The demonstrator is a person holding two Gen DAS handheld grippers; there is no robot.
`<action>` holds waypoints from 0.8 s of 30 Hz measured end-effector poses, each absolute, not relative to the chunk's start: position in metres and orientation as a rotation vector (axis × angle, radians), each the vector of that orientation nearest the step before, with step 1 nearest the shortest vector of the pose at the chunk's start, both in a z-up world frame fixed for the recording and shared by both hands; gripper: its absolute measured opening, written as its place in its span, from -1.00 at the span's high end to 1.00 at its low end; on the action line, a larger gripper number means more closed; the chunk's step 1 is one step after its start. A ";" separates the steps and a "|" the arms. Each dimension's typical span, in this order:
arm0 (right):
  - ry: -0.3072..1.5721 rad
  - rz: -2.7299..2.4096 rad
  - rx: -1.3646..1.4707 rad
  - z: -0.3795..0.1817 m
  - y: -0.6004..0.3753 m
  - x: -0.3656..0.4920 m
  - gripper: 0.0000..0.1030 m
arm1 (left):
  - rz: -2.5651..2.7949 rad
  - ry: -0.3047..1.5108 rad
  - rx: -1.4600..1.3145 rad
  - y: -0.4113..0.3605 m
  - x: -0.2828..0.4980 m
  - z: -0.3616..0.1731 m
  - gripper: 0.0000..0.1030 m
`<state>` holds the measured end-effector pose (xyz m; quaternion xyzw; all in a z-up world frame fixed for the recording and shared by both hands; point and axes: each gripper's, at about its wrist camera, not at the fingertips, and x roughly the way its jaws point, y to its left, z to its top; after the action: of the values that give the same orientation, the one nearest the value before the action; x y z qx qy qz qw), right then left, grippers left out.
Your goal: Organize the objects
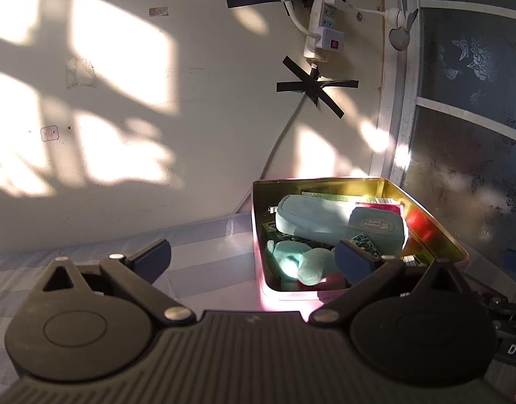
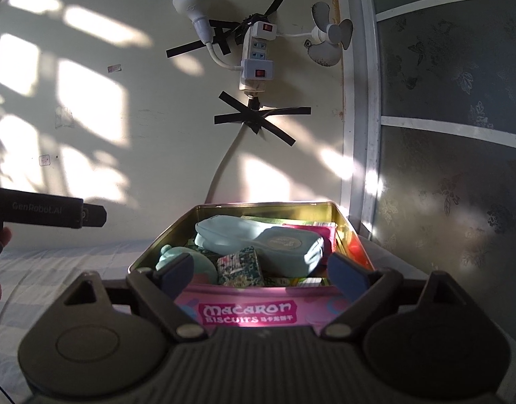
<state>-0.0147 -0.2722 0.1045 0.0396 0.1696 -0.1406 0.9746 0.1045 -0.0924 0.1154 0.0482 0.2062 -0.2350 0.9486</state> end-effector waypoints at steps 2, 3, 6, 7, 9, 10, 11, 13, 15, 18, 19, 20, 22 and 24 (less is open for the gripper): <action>0.344 -0.285 0.082 0.105 -0.272 -0.014 -0.75 | -0.499 0.428 0.084 -0.090 0.105 0.116 -1.00; 0.344 -0.286 0.082 0.106 -0.272 -0.014 -0.75 | -0.509 0.435 0.074 -0.089 0.106 0.116 -1.00; 0.343 -0.286 0.074 0.106 -0.271 -0.014 -0.75 | -0.518 0.439 0.050 -0.086 0.108 0.117 -1.00; 0.344 -0.286 0.072 0.107 -0.270 -0.014 -0.76 | -0.505 0.435 0.048 -0.085 0.107 0.117 -1.00; 0.346 -0.284 0.071 0.107 -0.270 -0.013 -0.76 | -0.479 0.429 0.050 -0.084 0.109 0.118 -1.00; 0.347 -0.284 0.070 0.107 -0.270 -0.013 -0.76 | -0.466 0.425 0.050 -0.083 0.109 0.118 -1.00; 0.348 -0.284 0.070 0.106 -0.269 -0.013 -0.76 | -0.456 0.420 0.050 -0.082 0.109 0.119 -1.00; 0.350 -0.282 0.071 0.106 -0.269 -0.013 -0.76 | -0.442 0.412 0.048 -0.080 0.111 0.120 -1.00; 0.351 -0.282 0.070 0.106 -0.269 -0.013 -0.76 | -0.424 0.398 0.055 -0.079 0.111 0.120 -1.00; 0.354 -0.284 0.073 0.105 -0.270 -0.012 -0.76 | -0.401 0.391 0.085 -0.081 0.111 0.120 -1.00; 0.355 -0.285 0.074 0.105 -0.270 -0.011 -0.76 | -0.400 0.391 0.088 -0.081 0.111 0.120 -1.00; 0.356 -0.286 0.075 0.104 -0.271 -0.011 -0.76 | -0.401 0.393 0.090 -0.081 0.111 0.120 -1.00; 0.359 -0.287 0.077 0.103 -0.272 -0.010 -0.77 | -0.411 0.403 0.095 -0.082 0.112 0.119 -1.00; 0.360 -0.288 0.078 0.103 -0.273 -0.010 -0.77 | -0.425 0.414 0.107 -0.084 0.112 0.118 -1.00</action>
<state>-0.0104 -0.2726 0.1025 0.0385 0.1785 -0.1429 0.9727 0.1120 -0.0839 0.1180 0.0529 0.2038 -0.2094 0.9549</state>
